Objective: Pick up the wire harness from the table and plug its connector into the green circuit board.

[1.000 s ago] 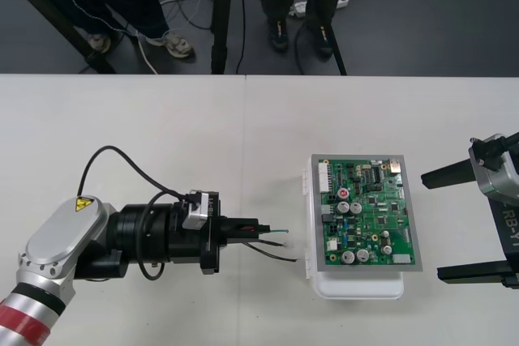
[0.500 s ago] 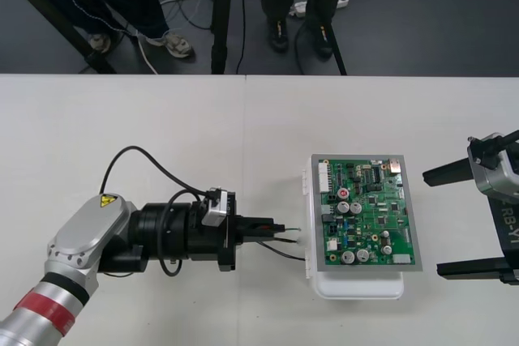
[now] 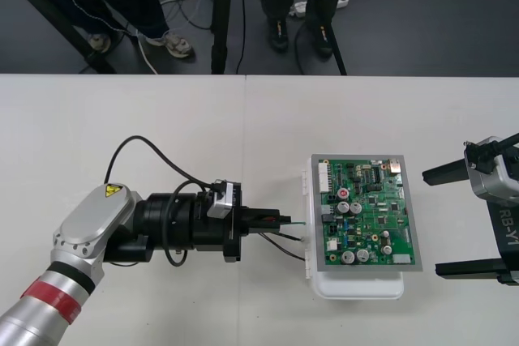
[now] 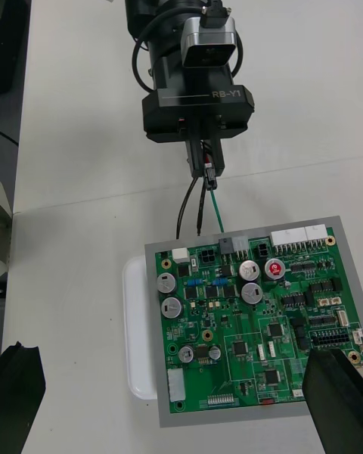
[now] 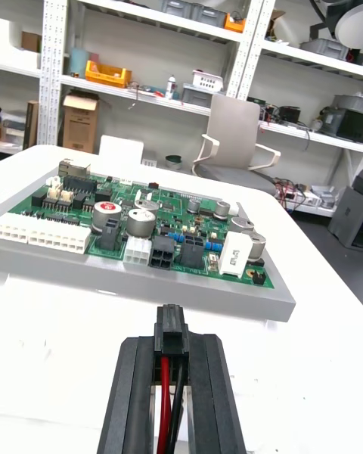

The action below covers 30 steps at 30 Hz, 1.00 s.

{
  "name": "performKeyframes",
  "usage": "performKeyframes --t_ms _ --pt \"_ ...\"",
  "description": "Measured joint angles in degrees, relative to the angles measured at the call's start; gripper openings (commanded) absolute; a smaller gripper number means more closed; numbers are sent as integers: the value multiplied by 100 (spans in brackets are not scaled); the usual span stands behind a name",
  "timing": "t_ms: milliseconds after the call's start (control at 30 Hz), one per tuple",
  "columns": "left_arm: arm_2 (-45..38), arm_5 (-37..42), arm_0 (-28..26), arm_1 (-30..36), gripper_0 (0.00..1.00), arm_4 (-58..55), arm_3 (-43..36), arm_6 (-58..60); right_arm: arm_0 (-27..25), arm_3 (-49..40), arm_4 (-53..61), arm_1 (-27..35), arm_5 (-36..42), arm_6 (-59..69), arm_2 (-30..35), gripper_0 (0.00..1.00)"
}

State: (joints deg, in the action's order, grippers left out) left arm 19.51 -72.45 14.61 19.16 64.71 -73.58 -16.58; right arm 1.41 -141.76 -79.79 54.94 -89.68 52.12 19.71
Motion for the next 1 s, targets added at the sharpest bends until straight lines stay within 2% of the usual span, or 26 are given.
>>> performKeyframes --t_ms 467,1000 --pt "359 93 178 0 0 2 5 0 0 -4 -48 -232 0 -6 -4 100" --pt "586 671 273 -11 0 0 6 0 0 -4 -66 -232 0 -11 -4 100"
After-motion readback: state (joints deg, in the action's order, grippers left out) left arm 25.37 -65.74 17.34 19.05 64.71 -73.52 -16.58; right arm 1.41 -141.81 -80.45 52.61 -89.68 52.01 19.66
